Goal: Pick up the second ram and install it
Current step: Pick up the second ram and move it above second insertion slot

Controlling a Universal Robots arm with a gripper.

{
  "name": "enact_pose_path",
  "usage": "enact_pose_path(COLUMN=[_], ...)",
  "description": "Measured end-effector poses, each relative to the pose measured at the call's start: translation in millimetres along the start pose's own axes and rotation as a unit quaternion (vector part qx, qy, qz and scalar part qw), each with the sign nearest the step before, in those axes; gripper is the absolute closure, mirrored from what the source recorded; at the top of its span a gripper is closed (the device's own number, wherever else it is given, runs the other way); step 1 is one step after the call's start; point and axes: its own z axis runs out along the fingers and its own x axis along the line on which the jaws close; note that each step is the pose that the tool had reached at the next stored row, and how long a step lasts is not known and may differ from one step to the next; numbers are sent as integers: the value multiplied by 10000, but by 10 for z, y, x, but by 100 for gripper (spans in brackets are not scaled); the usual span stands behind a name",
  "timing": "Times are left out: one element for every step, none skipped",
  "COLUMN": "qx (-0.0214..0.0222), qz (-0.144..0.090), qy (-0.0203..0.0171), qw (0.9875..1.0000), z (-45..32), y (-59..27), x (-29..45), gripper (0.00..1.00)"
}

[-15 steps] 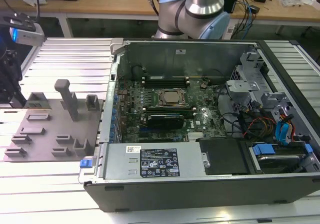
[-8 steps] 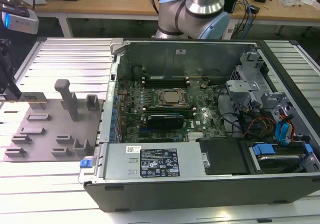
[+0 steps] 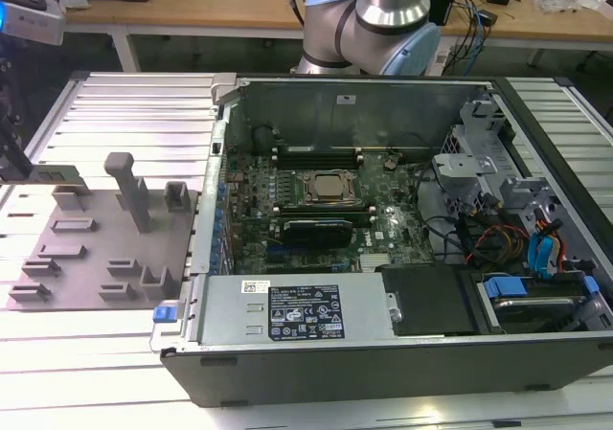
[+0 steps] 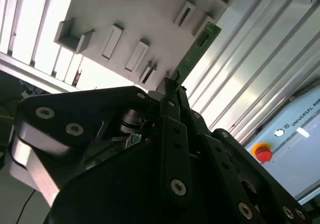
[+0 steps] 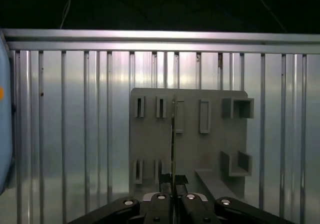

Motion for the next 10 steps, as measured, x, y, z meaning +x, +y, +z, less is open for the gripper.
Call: enact_pose_path(qx=[0,0,0,0,0,0,0,0,0,0], qz=[0,0,0,0,0,0,0,0,0,0], qy=[0,0,0,0,0,0,1,0,0,0], qw=[10000,10000,10000,10000,10000,10000,10000,10000,10000,10000], z=[-19,-31,-44,-62,-85,-99,-112,-119,-142,-158], y=[0,0,0,0,0,0,0,0,0,0], x=[-1,-2,-3,-4,-6,-7,-9,-10,-11,-11], gripper=[89,89,89,89,89,89,89,89,89,89])
